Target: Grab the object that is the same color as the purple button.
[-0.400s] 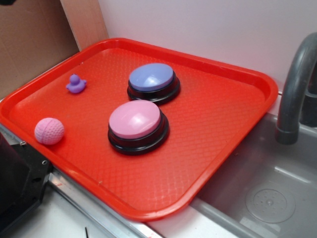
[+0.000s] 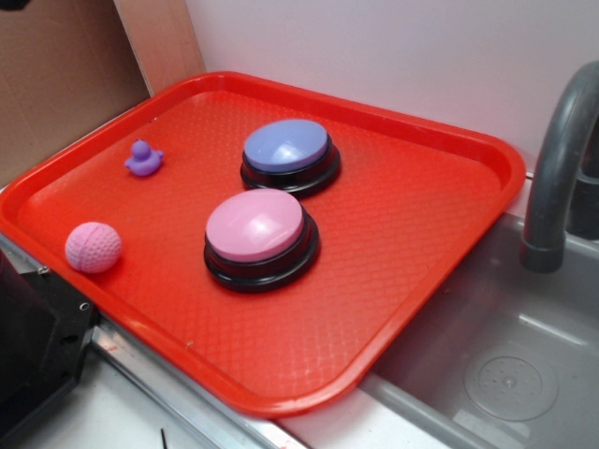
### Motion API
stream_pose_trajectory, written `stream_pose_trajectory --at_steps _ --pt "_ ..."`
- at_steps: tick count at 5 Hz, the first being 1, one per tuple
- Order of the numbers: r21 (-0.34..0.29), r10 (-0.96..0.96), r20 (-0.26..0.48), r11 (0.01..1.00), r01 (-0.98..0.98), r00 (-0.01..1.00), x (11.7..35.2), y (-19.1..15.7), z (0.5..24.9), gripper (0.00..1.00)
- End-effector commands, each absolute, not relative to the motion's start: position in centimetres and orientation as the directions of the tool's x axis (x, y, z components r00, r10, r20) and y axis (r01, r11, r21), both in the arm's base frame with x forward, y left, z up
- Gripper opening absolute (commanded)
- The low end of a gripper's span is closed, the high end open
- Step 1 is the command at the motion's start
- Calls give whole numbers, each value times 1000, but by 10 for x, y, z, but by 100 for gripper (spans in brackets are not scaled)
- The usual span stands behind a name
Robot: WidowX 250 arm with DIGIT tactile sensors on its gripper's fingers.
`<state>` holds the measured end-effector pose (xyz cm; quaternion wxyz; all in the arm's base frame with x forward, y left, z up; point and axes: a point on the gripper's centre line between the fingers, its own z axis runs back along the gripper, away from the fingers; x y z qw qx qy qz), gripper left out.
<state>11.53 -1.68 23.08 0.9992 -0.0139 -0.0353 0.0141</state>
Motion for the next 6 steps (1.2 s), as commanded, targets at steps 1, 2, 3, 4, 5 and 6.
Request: stream_pose_trajectory --at_steps 1,2,3,4,5,6 --pt "-31 323 97 946 -322 941 176 46 221 100" --pt "-21 457 146 888 -459 877 189 58 193 100" --pt "-21 572 177 816 -578 801 193 68 160 100" --pt "-4 634 154 767 -641 758 197 83 128 100" --pt "-7 661 142 745 -667 736 201 93 109 100" --pt "-9 691 137 717 -697 709 204 104 91 100"
